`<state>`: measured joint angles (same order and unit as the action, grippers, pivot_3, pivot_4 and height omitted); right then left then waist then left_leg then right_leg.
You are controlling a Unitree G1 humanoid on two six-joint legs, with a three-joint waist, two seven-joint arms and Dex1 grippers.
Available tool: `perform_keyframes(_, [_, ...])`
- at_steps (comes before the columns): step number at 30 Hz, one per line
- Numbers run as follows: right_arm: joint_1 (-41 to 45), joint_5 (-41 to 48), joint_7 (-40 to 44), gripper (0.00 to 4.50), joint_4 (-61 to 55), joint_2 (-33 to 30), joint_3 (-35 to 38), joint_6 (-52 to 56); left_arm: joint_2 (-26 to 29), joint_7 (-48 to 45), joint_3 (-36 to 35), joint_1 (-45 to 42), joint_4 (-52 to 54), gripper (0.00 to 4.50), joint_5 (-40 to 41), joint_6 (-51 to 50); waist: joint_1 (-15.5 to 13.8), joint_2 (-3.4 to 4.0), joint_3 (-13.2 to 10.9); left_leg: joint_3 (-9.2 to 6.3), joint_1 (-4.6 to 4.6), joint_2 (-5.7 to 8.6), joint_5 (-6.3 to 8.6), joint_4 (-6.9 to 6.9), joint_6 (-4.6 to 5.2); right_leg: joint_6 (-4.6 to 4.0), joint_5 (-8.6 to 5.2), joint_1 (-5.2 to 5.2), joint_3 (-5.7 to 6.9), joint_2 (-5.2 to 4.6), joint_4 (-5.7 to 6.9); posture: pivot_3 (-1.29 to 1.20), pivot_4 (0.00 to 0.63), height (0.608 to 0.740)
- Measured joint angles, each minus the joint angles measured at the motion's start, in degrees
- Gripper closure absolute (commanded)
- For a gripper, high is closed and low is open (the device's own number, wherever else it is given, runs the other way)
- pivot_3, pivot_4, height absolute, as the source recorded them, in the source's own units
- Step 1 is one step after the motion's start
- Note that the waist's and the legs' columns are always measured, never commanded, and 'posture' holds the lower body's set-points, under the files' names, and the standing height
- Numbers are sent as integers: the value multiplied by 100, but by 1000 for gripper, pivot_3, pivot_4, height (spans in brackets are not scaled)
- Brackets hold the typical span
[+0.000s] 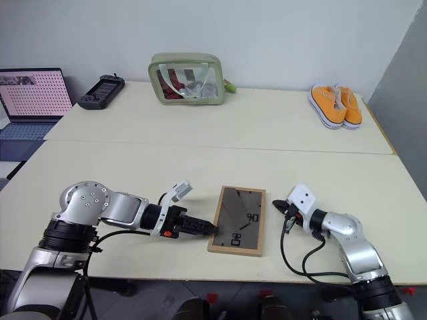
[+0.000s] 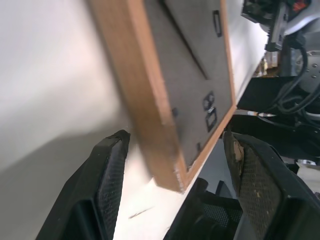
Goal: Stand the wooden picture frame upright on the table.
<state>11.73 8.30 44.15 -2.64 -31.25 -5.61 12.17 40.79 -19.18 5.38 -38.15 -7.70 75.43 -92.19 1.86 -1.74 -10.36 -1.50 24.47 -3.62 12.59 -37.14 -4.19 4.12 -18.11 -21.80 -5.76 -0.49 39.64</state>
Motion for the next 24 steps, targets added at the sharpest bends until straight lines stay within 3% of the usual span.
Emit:
perform_keyframes(11, [-207, -1, -27, 4500, -138, -93, 44, -5, 43, 233, 341, -51, -80, 1302, 259, 7, 0, 0, 0, -1, -1, 0, 0, 1, 0, -1, -1, 1, 0, 0, 0, 0, 150, 740])
perform_keyframes(24, [44, -45, -538, 4500, -150, 829, -242, 339, -325, 722, 318, -80, -213, 1302, 582, -7, -3, 2, 1, -2, -2, 1, -3, 1, -2, -1, 0, 3, 2, -1, -1, 0, 150, 740])
